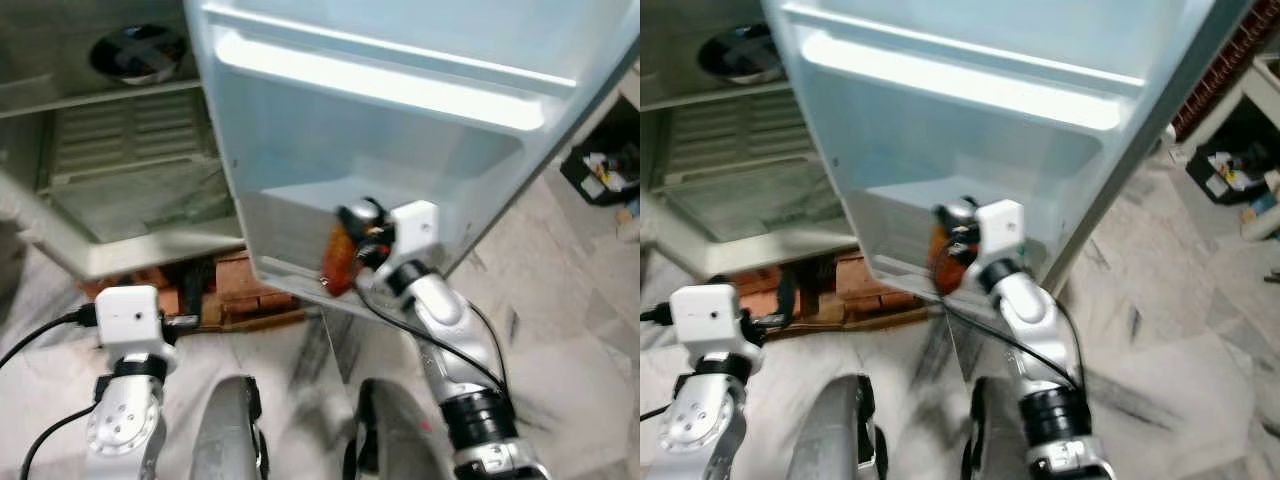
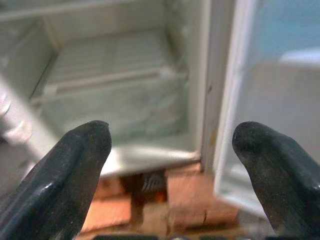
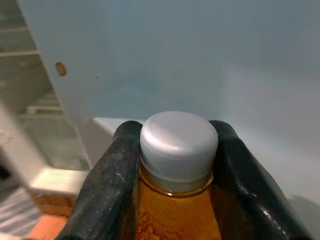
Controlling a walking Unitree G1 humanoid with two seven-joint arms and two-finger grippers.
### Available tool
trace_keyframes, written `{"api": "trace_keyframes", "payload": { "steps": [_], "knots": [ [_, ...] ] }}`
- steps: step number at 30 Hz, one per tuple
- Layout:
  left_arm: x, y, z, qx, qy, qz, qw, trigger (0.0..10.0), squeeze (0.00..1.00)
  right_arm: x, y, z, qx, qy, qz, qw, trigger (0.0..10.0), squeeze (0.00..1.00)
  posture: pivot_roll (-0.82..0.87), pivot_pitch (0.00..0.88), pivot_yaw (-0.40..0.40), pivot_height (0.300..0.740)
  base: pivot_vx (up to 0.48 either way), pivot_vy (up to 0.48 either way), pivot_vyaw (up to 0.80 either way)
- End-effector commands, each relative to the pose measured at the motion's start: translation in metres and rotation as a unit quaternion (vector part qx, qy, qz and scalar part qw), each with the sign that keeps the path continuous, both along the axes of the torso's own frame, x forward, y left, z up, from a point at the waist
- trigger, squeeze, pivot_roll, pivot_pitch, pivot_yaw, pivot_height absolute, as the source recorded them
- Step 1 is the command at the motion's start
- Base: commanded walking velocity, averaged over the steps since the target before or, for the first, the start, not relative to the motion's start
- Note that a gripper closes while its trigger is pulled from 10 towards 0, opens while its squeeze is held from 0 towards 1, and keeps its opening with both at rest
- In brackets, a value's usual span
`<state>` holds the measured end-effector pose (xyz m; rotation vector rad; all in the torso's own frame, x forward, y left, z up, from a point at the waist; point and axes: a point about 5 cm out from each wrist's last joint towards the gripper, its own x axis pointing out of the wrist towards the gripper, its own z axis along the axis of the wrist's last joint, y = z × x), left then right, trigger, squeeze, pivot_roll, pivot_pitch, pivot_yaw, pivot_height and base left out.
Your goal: Restocking fridge
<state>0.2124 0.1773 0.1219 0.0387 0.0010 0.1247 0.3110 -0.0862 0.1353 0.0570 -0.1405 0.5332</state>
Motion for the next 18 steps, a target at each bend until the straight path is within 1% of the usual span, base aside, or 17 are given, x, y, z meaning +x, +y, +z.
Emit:
{"api": "trace_keyframes", "payload": {
  "steps": [1,10,18],
  "knots": [
    [-0.005,-0.0025,-0.0061,-0.001,0.015,-0.003,1.0,10.0,0.0,0.0011,-0.0168,-0.002,0.002,0.003,-0.032,0.999,10.0,0.0,0.07,0.186,-0.001,0.619,0.0,0.0,0.0],
    [-0.0057,-0.0012,-0.0073,0.002,0.02,0.0,1.0,10.0,0.0,0.0008,-0.0142,-0.0036,0.009,0.011,-0.024,1.0,10.0,0.0,0.07,0.186,0.0,0.619,0.0,0.0,0.0],
    [-0.0062,-0.0013,-0.0084,0.004,0.022,0.0,1.0,10.0,0.0,-0.0002,-0.0152,-0.0058,0.007,0.013,-0.026,1.0,10.0,0.0,0.07,0.189,0.0,0.574,0.0,0.0,0.0]
  ]
}}
